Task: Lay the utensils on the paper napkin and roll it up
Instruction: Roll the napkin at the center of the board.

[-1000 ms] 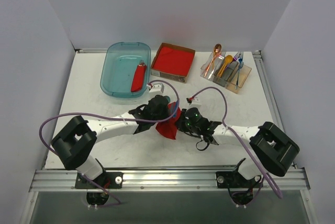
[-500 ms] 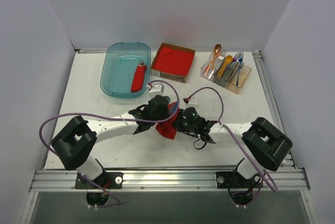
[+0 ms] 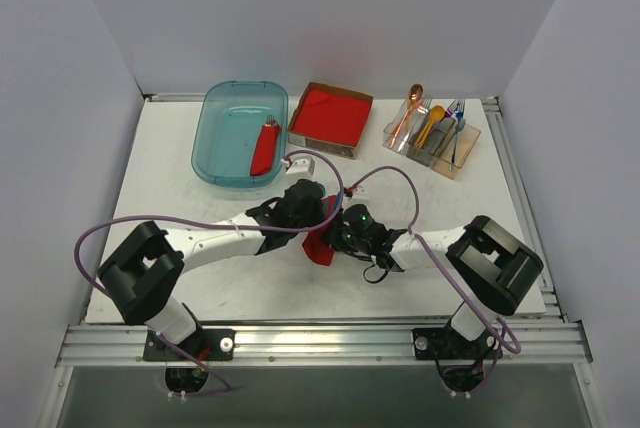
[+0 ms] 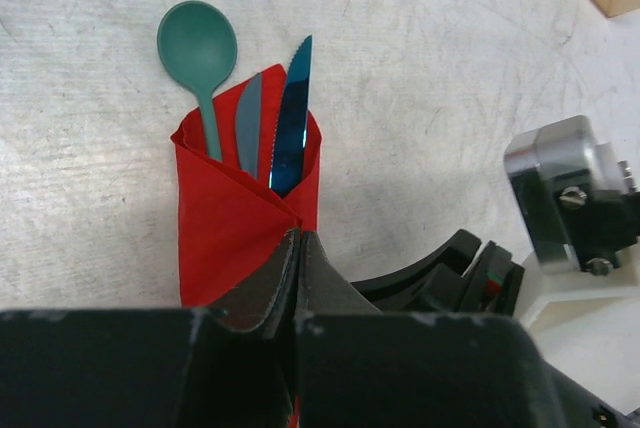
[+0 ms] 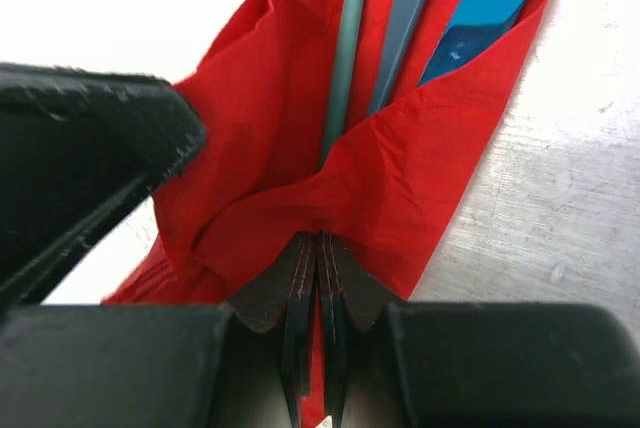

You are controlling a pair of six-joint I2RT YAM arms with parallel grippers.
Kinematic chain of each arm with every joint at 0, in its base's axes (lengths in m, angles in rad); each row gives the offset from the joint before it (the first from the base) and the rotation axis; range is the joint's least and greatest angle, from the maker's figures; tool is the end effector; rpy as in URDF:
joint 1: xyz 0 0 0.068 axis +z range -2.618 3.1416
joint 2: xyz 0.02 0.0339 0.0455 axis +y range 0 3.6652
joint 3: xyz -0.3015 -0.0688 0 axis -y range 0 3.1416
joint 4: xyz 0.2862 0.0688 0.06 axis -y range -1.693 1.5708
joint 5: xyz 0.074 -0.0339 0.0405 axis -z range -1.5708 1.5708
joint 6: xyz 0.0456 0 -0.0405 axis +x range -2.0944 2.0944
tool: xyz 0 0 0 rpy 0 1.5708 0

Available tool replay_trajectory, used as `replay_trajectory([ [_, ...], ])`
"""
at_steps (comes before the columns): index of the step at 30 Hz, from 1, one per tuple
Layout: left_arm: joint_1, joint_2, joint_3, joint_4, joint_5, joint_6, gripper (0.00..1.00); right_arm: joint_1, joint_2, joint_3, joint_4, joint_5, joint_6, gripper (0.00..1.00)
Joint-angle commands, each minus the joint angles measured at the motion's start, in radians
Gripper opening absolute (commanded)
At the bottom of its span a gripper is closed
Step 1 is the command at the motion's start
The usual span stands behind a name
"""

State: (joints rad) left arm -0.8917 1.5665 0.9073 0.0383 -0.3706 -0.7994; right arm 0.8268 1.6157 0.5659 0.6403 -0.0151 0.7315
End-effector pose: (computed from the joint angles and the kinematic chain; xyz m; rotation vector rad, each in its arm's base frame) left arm 0.2493 -0.2826 0.2194 -0.1098 2.1976 -0.5704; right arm 0.2282 0.2490 0.1487 -0.1119 2.1262 0.9930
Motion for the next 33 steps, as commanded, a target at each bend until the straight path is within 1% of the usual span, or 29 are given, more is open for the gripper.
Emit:
replay_trajectory([
  [1, -0.007, 0.004, 0.064, 0.025, -0.001, 0.017, 0.02, 0.011, 0.007, 0.031, 0.022, -0.011, -0.003, 0.05],
  [9, -0.02, 0.069, 0.119, 0.046, 0.021, 0.02, 0.02, 0.011, 0.015, 0.025, 0.038, -0.019, 0.0, 0.05],
  [19, -0.023, 0.155, 0.143, 0.104, 0.056, 0.014, 0.02, 0.011, 0.016, -0.018, 0.099, -0.019, 0.025, 0.05],
  [26, -0.023, 0.152, 0.143, 0.115, 0.053, 0.011, 0.02, 0.011, -0.008, -0.06, 0.165, -0.016, 0.037, 0.04],
  [29, -0.021, 0.138, 0.147, 0.106, 0.058, 0.011, 0.02, 0.011, -0.016, -0.06, 0.16, -0.019, 0.014, 0.03],
  [33, -0.021, 0.121, 0.147, 0.094, 0.075, 0.014, 0.02, 0.011, -0.034, -0.087, 0.215, -0.037, -0.02, 0.03],
])
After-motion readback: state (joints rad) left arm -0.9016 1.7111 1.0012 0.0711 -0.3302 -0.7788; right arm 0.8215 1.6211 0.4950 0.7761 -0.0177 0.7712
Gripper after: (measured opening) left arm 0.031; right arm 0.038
